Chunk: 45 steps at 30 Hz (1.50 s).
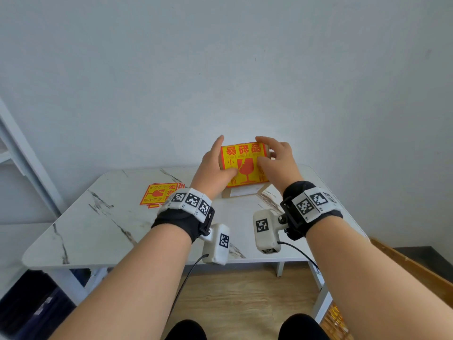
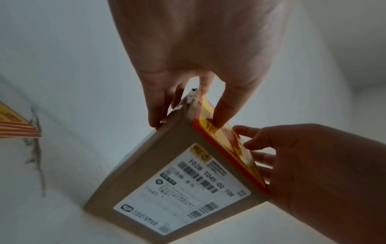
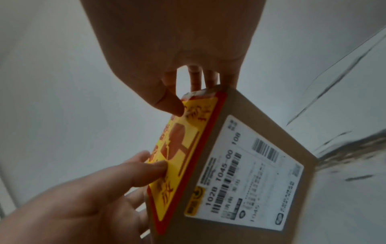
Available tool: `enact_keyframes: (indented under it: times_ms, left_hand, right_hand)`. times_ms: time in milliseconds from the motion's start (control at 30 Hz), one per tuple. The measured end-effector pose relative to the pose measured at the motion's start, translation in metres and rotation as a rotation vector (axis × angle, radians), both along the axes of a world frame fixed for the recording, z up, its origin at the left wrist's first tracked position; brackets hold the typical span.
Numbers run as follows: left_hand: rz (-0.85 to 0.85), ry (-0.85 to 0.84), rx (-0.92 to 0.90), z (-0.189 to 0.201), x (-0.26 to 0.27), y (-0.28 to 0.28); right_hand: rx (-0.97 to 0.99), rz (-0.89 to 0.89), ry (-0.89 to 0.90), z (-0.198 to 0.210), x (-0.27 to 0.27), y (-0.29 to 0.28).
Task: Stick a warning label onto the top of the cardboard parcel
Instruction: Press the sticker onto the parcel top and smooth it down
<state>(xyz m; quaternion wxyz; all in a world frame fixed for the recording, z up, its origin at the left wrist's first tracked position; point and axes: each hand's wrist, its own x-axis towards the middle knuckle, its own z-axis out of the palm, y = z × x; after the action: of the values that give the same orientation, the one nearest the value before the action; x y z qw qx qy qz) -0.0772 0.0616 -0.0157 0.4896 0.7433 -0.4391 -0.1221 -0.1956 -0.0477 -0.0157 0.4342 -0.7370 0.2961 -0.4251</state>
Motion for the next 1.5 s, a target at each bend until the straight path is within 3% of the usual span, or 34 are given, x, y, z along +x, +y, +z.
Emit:
enact_keyframes:
  times_ms: [200,667,833,1067,1500]
  left_hand:
    - [-0.052,-0.311,0.121,-0.027,-0.013,0.011]
    - [-0.018,-0.473,0.134,-0.043,-0.018,0.024]
    - [0.008,-0.386,0.177,-0.059,-0.015,0.028]
    - [0.107,-0.095,0.104,-0.062,-0.013,0.010]
    - [0.152,0.084,0.041,-0.062,-0.012,0.000]
  right_hand:
    - [-0.062,0.011,0.067,-0.032,-0.013,0.014]
    - [-0.132,0.000,0.093,-0.050,-0.021,0.025]
    - [-0.011,-0.003,0.118,-0.069,-0.029,0.023]
    - [0.101,0.012,0.095,-0.072,-0.023,0.018]
    - [0.252,0.025,-0.015,-0.078,-0.018,0.013]
